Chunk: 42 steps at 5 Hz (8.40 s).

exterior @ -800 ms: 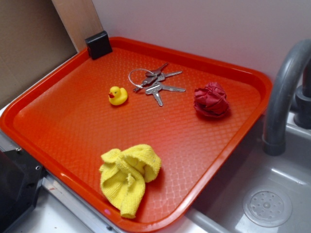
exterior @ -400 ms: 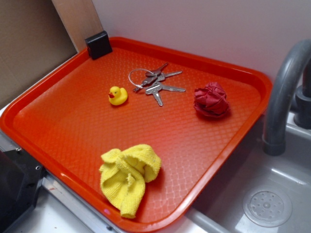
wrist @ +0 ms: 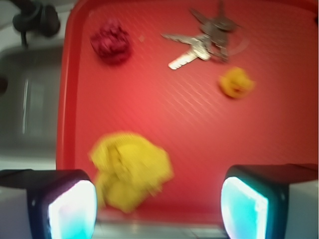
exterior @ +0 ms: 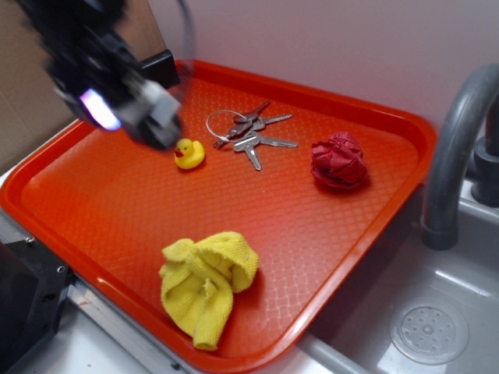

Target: Grab the yellow cloth.

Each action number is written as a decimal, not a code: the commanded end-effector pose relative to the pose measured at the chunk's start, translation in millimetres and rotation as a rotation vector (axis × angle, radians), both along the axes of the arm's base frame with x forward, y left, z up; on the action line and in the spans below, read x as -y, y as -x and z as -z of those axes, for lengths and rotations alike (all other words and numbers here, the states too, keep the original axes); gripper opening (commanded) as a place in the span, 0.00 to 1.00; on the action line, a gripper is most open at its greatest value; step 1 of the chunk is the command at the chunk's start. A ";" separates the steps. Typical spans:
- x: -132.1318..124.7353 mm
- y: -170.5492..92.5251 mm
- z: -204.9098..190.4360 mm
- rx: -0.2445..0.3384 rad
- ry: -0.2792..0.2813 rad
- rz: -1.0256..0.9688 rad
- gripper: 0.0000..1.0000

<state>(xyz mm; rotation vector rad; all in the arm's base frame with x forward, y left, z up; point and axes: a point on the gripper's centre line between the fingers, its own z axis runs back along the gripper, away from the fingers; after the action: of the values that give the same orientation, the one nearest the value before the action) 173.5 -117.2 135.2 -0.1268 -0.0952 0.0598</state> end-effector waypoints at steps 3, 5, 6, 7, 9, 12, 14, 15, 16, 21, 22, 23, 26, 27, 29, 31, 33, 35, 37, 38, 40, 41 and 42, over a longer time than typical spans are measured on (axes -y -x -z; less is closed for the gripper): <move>58.7 5.1 47.2 -0.009 0.108 0.162 1.00; 58.7 5.1 47.2 -0.009 0.108 0.162 1.00; 46.6 21.3 72.8 -0.062 0.075 0.205 1.00; 40.3 30.3 91.6 -0.108 0.007 0.257 1.00; 37.0 17.0 125.5 -0.181 0.073 0.330 0.81; 7.7 17.7 69.6 -0.090 -0.102 0.234 0.00; 2.1 -7.2 22.4 0.021 -0.065 0.324 1.00; 3.6 -6.9 34.0 0.003 -0.001 0.367 1.00; 4.7 -6.8 38.8 -0.007 0.017 0.358 1.00; 43.3 -79.6 79.5 0.228 0.248 0.570 1.00; 59.8 -77.1 65.0 0.255 0.262 0.661 1.00; 70.5 -78.1 61.3 0.240 0.222 0.704 1.00; 62.3 -52.1 91.2 0.094 0.139 0.697 1.00; 54.4 -47.4 100.4 0.075 0.144 0.679 0.67; 42.4 -39.7 93.4 0.051 0.075 0.611 0.00; 35.4 -19.2 59.5 0.075 -0.002 0.515 0.00; 34.1 -1.0 22.4 0.088 0.003 0.460 0.00; 23.3 -39.2 46.7 0.075 0.018 0.806 1.00; 36.8 -77.9 70.0 0.062 0.062 1.195 1.00; 48.8 -61.9 77.2 0.083 0.146 1.268 1.00; 67.2 -36.0 92.3 -0.014 0.090 1.328 1.00; 64.6 -34.3 97.9 -0.045 0.062 1.294 0.00; 60.2 -32.4 95.9 -0.020 0.055 1.264 0.00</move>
<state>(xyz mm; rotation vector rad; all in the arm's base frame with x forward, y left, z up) 210.9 -171.8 29.3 -0.2228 0.0415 -1.1936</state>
